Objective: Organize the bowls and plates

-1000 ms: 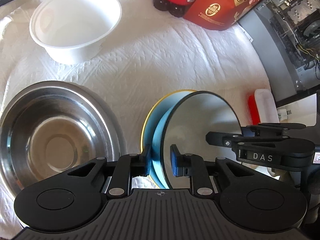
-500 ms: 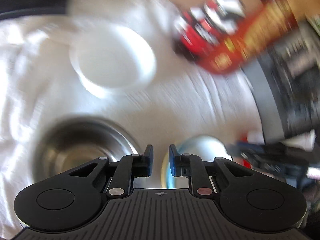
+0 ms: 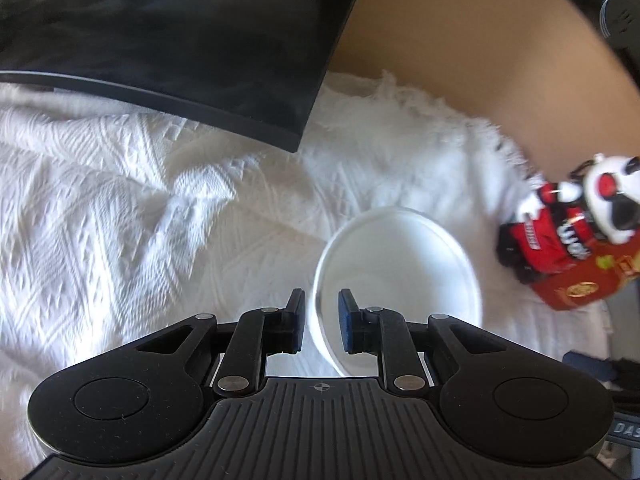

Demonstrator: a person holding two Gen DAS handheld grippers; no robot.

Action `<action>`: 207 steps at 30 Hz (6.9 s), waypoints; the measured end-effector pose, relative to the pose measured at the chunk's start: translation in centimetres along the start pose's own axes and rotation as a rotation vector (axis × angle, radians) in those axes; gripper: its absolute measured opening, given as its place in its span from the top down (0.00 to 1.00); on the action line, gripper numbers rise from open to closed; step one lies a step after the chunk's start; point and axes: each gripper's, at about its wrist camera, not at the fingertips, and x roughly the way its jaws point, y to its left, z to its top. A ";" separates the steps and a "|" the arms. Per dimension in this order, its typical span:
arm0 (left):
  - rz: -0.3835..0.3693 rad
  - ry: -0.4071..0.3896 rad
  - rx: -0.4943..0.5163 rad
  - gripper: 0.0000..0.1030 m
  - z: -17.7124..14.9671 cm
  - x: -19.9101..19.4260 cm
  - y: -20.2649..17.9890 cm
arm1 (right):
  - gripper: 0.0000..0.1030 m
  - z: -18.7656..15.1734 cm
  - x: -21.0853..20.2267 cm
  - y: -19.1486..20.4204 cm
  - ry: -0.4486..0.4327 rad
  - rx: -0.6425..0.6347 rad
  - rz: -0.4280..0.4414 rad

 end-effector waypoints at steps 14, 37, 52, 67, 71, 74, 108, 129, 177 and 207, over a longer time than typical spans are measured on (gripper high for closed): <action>-0.020 0.122 -0.090 0.78 -1.5 5.9 0.3 | 0.62 4.3 11.8 3.4 0.162 0.039 0.121; -0.188 0.289 0.106 0.77 -7.0 7.6 -11.2 | 0.70 -2.6 4.5 -7.4 0.149 0.187 0.023; -0.168 0.287 0.112 0.74 -6.2 10.3 -12.1 | 0.65 -2.6 8.9 -9.1 0.212 0.194 0.031; -0.294 0.109 0.114 0.73 -5.1 -0.5 -12.2 | 0.66 -2.1 0.3 -8.1 0.023 0.190 0.090; -0.304 0.098 0.180 0.74 -5.9 -3.6 -13.2 | 0.66 -2.8 -3.6 -7.1 -0.047 0.198 0.092; -0.315 0.113 0.225 0.75 -7.1 -5.3 -13.4 | 0.66 -4.1 -6.1 -6.4 -0.082 0.193 0.075; -0.333 0.283 0.307 0.76 -14.9 -7.3 -10.2 | 0.65 -15.8 -7.4 -4.2 0.016 0.273 -0.005; -0.243 0.292 0.340 0.81 -14.6 -4.8 -10.2 | 0.66 -15.1 -7.0 -5.5 0.025 0.279 -0.034; -0.275 0.249 0.405 0.79 -14.5 -5.3 -9.0 | 0.65 -15.3 -7.5 -4.1 -0.013 0.257 -0.083; -0.510 0.255 0.132 0.77 -15.9 -6.4 -2.6 | 0.52 -16.2 -8.0 -2.8 0.013 0.274 -0.196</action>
